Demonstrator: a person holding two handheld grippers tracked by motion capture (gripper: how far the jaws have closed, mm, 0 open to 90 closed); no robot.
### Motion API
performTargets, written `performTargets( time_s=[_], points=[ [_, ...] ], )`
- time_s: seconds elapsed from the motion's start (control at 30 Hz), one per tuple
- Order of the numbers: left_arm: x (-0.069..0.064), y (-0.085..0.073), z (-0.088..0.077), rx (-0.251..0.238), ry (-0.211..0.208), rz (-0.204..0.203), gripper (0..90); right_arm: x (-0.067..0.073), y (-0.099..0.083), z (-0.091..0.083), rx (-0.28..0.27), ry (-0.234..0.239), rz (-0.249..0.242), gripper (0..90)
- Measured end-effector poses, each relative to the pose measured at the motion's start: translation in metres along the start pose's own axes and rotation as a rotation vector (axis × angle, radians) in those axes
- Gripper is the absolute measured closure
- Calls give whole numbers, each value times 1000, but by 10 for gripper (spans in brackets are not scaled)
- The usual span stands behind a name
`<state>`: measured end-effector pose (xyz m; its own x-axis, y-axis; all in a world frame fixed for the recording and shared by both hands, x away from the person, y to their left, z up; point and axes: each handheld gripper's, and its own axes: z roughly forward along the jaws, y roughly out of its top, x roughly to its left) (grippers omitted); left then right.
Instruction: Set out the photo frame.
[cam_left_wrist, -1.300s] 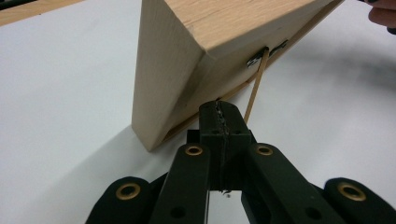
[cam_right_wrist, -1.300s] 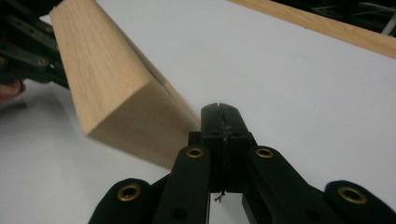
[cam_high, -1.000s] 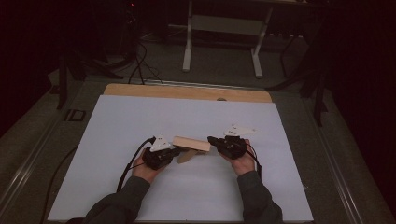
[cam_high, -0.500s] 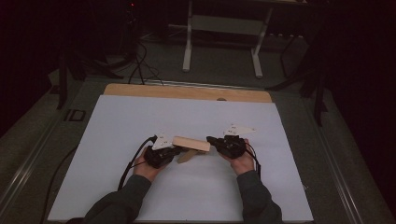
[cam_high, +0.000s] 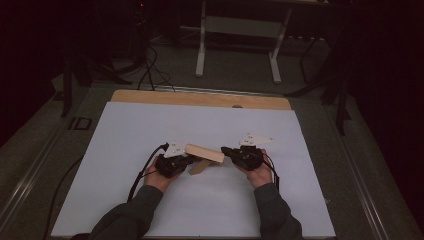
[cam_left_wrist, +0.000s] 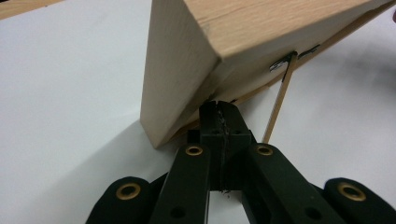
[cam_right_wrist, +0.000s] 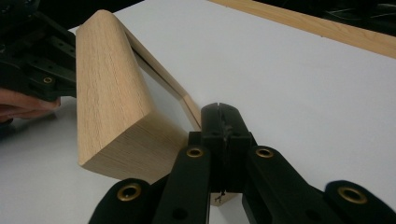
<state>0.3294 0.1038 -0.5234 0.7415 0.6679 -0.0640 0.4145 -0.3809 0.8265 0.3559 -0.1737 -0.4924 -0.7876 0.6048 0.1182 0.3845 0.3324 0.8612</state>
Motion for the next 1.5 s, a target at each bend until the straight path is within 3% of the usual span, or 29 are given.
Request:
performTargets(
  time_s=[0.87,1.5],
  points=[
    [-2,8,-4,-17,21,-6,900,4,-7,-1,21,-15,-14,900],
    [-8,16,-7,-35,-4,6,900,12,-7,-1,39,-16,-59,900]
  ],
)
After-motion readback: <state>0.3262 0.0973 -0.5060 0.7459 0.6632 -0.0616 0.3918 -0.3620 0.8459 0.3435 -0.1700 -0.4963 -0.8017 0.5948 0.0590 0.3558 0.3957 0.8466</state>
